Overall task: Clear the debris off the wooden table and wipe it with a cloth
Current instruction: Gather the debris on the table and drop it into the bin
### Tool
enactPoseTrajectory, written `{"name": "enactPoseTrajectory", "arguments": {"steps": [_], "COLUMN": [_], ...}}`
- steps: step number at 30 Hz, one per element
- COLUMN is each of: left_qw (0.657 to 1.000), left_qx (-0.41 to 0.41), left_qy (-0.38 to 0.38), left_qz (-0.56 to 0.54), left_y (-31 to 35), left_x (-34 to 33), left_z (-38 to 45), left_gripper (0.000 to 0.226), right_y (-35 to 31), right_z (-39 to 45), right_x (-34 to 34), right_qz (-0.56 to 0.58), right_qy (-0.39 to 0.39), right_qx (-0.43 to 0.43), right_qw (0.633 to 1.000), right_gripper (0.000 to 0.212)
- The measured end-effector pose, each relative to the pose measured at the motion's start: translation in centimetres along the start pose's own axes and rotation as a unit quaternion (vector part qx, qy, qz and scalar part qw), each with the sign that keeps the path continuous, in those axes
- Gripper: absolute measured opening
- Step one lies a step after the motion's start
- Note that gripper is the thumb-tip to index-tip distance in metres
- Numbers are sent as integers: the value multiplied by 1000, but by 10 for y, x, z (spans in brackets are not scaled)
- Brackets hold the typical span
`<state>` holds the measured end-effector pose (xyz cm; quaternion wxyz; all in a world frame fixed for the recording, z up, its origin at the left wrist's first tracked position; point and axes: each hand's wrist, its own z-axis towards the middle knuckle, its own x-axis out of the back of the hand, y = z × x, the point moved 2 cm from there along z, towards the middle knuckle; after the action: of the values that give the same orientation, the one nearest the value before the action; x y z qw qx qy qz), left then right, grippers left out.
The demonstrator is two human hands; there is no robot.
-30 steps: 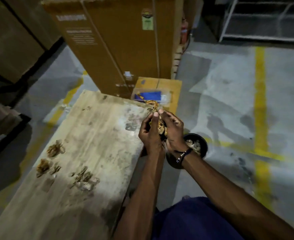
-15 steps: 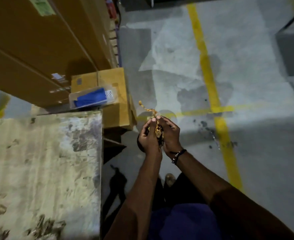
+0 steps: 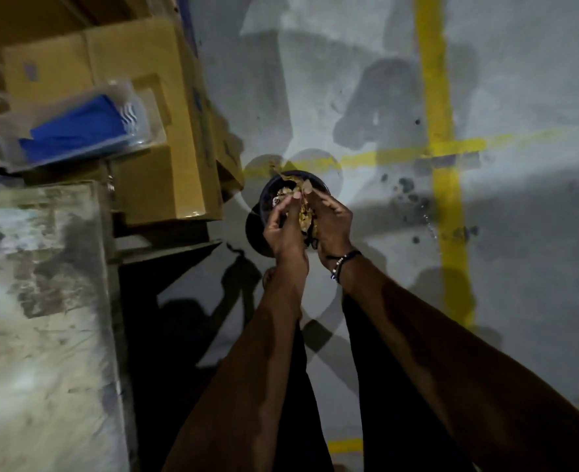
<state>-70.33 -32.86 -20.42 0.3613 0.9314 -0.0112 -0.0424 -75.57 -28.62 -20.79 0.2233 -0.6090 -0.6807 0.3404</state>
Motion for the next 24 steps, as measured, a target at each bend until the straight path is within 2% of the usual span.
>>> {"name": "enactPoseTrajectory", "arguments": {"steps": [7,12,15,17,21,23,24], "left_qw": [999,997,995,994,994,994,994], "left_qx": [-14,-34,-28,-21,-16,-21,-24], "left_qy": [8,8,26,28,22,17,16], "left_qz": [30,73,90,102,101,104,109], "left_y": [-91,-158,-191,-206,-214,-211,-208], "left_x": [-5,-1,4,6,9,8,7], "left_z": [130,225,270,286,298,294,290], "left_gripper": [10,11,9,11,30,25,22], "right_y": [103,182,230,232,231,218,211], "right_z": [130,220,269,275,285,280,277], "right_x": [7,15,25,25,30,31,31], "right_qz": [-30,-113,-197,-235,-202,-205,-217], "right_qy": [-13,-59,-76,-68,-73,-73,-71], "right_qx": [8,33,37,29,0,5,8], "right_qw": [999,991,977,969,977,976,974], "right_gripper": [11,8,29,36,47,49,44]}}
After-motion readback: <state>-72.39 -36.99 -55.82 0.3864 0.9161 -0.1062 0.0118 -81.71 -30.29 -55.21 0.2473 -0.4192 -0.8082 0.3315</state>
